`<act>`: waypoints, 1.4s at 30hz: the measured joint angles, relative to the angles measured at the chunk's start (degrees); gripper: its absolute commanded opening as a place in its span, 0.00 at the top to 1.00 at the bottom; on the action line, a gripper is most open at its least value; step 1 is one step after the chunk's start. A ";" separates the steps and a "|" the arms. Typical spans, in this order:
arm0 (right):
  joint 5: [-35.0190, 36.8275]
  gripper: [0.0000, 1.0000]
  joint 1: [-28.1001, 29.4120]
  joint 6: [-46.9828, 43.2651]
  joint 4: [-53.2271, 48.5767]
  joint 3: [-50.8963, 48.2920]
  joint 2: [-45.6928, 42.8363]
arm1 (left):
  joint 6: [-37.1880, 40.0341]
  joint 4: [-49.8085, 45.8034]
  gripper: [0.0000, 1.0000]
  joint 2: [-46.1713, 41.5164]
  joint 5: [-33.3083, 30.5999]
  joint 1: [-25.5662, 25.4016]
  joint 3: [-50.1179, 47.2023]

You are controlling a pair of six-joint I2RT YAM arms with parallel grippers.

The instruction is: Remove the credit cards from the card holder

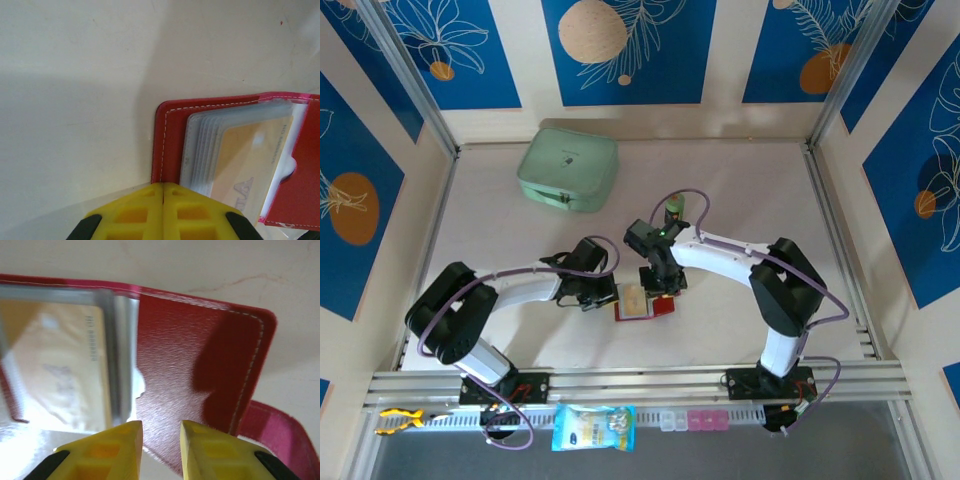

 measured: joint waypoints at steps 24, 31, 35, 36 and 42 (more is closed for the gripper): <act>-0.81 0.50 -1.38 -0.04 3.04 -2.58 4.92 | 0.02 -0.22 0.94 0.00 -0.04 0.00 0.00; -0.81 0.50 -1.36 -0.07 3.37 -2.99 3.50 | 0.02 -0.24 0.95 0.00 -0.07 0.00 0.00; -0.11 0.50 -2.36 -0.09 2.56 -3.32 2.38 | 0.02 -0.24 0.94 0.00 -0.07 0.00 0.00; 0.04 0.50 -2.60 -0.11 2.40 -3.32 2.16 | 0.02 -0.24 0.94 0.00 -0.07 0.00 0.00; 1.66 0.46 -3.48 -0.37 1.14 -3.32 1.64 | 0.02 -0.35 0.95 0.00 -0.07 0.00 0.00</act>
